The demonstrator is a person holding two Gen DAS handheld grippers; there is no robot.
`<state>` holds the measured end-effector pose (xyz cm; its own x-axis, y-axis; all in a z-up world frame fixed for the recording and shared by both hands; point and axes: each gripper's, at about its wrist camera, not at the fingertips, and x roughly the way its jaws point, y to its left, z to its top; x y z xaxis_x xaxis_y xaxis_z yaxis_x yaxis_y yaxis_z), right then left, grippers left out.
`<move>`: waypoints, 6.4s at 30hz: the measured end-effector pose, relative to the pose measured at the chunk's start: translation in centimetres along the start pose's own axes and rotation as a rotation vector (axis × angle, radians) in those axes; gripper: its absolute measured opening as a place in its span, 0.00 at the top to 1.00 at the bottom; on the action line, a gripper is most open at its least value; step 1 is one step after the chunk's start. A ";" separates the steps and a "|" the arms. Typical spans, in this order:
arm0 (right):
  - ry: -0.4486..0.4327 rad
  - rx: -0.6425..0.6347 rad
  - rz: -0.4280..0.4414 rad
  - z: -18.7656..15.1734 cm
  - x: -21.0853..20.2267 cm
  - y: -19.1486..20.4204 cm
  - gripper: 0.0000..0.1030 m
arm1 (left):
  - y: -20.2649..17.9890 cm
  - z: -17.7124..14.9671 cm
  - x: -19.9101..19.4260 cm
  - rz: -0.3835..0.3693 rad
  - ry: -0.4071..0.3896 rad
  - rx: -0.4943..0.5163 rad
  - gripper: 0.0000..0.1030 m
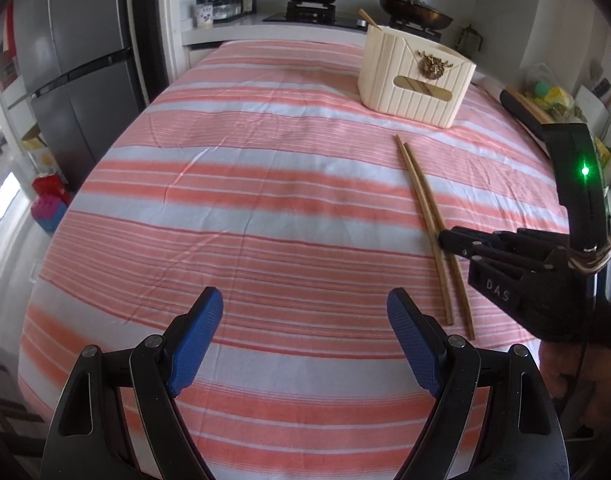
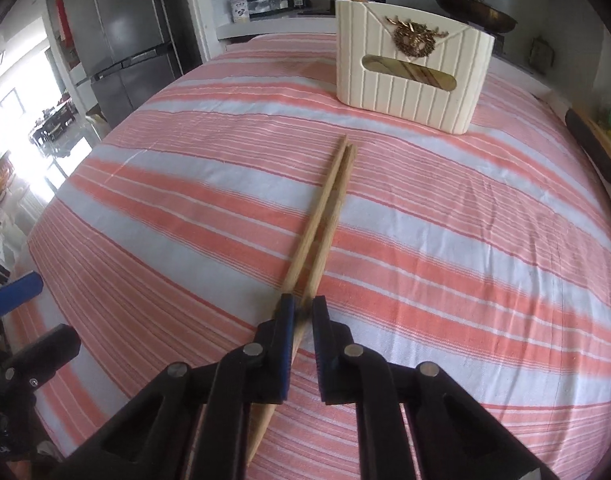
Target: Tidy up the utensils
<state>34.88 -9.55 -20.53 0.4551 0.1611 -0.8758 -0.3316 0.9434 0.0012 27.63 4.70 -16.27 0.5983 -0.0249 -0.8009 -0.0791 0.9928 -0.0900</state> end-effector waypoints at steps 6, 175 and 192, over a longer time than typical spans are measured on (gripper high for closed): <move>-0.045 0.056 -0.090 -1.6 -1.6 -2.5 0.94 | -0.6 -0.1 -0.8 0.010 -0.022 0.033 0.17; -0.407 0.112 0.154 29.0 -4.7 -18.1 0.85 | -5.9 34.4 5.5 -0.133 -0.248 0.020 0.41; -0.555 0.095 -0.161 6.5 -21.1 -11.4 0.12 | -6.5 13.4 -11.3 0.043 -0.438 0.123 0.00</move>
<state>34.48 -21.82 1.07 0.8666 0.1176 -0.4849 -0.1591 0.9862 -0.0453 32.02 0.08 1.29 0.8796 0.0418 -0.4739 -0.0313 0.9991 0.0301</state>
